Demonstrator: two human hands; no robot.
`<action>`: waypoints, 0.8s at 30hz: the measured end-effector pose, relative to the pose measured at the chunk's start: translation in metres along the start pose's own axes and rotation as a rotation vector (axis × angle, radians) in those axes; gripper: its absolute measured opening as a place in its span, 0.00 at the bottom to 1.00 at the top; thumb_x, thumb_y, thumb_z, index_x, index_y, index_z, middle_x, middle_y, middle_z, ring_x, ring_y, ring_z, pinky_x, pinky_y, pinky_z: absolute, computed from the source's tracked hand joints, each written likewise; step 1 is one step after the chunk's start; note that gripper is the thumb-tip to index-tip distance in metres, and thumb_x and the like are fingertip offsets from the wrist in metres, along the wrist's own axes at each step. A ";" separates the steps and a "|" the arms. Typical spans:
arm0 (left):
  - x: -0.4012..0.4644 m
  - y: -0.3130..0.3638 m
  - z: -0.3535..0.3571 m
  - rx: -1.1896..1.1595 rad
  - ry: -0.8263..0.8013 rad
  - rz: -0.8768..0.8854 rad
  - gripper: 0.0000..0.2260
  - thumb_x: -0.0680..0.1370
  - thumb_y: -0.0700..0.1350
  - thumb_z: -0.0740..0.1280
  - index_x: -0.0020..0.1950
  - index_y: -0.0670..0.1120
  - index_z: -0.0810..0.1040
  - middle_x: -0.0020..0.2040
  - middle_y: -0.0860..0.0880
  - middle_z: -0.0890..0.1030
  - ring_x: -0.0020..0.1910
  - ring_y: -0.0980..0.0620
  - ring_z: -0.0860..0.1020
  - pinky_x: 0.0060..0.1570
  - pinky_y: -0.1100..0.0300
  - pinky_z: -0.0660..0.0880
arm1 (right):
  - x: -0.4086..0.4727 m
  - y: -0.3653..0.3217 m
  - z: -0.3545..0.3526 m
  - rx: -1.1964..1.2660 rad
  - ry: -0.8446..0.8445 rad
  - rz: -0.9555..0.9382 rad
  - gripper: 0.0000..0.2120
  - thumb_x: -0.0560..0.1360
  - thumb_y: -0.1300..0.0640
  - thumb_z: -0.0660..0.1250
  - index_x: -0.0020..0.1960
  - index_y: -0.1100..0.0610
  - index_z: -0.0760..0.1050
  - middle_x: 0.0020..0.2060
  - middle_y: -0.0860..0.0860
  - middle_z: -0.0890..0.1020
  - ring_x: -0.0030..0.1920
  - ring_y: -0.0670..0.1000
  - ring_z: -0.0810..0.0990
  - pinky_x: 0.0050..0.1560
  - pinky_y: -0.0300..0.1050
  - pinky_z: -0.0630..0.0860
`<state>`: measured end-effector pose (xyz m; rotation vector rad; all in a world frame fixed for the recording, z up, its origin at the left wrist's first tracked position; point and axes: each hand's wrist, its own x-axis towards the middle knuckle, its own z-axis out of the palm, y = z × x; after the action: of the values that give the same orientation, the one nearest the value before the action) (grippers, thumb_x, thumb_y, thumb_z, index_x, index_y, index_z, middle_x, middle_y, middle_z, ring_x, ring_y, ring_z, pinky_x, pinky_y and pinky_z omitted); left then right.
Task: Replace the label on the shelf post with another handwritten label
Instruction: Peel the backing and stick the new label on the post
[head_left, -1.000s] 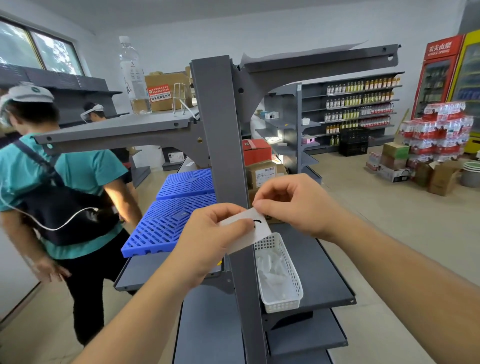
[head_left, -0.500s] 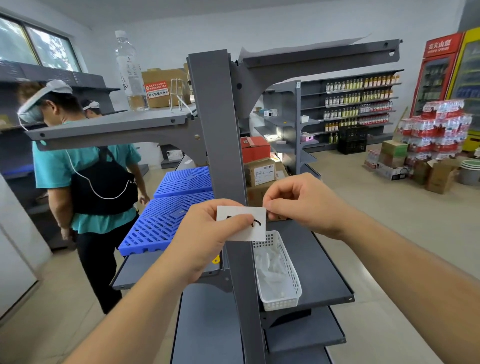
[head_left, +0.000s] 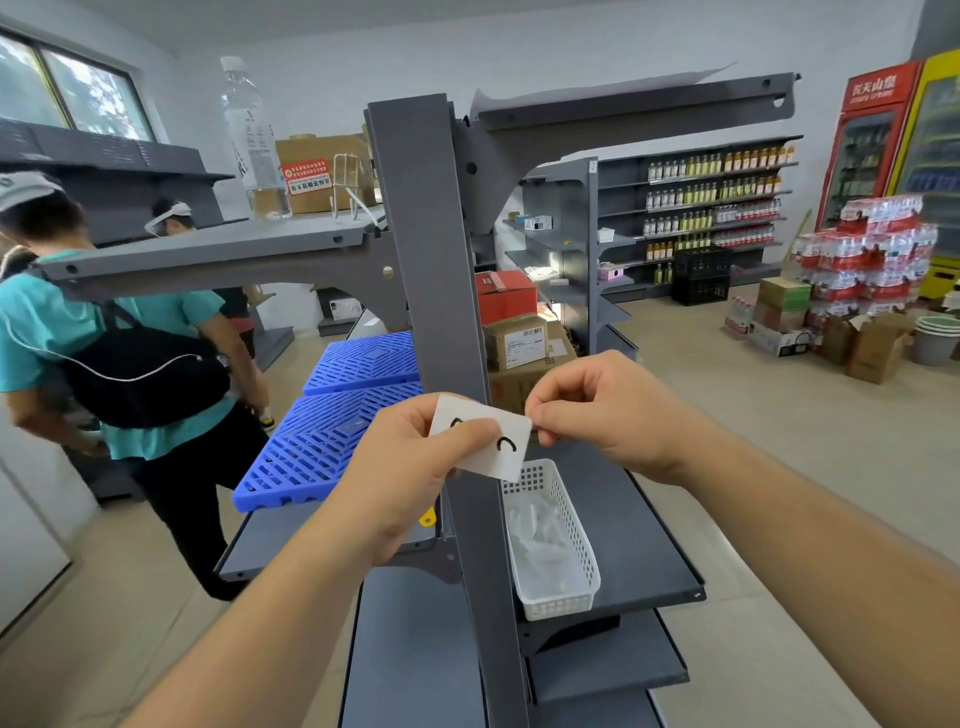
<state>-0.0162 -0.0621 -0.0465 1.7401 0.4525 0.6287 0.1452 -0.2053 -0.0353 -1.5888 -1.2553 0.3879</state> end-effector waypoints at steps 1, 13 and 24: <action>0.000 0.000 0.001 0.026 0.034 0.025 0.05 0.77 0.42 0.75 0.50 0.51 0.86 0.47 0.44 0.88 0.46 0.47 0.84 0.50 0.50 0.78 | 0.000 0.000 0.001 0.041 0.000 0.008 0.08 0.78 0.66 0.69 0.43 0.61 0.86 0.32 0.51 0.84 0.34 0.44 0.80 0.40 0.33 0.76; -0.013 0.000 0.019 0.345 0.136 0.346 0.05 0.76 0.51 0.74 0.40 0.55 0.85 0.37 0.54 0.84 0.37 0.50 0.80 0.39 0.53 0.78 | 0.004 0.009 0.014 0.173 0.074 0.009 0.09 0.78 0.67 0.69 0.42 0.62 0.85 0.30 0.49 0.82 0.32 0.43 0.77 0.37 0.34 0.74; -0.010 0.003 0.022 0.345 0.140 0.261 0.09 0.76 0.48 0.75 0.36 0.51 0.86 0.28 0.53 0.81 0.27 0.61 0.71 0.29 0.67 0.69 | 0.000 0.015 0.013 0.044 0.070 -0.071 0.07 0.78 0.65 0.70 0.44 0.60 0.86 0.33 0.52 0.85 0.38 0.49 0.81 0.47 0.49 0.80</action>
<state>-0.0101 -0.0856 -0.0493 2.1124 0.4536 0.9042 0.1435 -0.1972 -0.0531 -1.5037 -1.2379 0.3102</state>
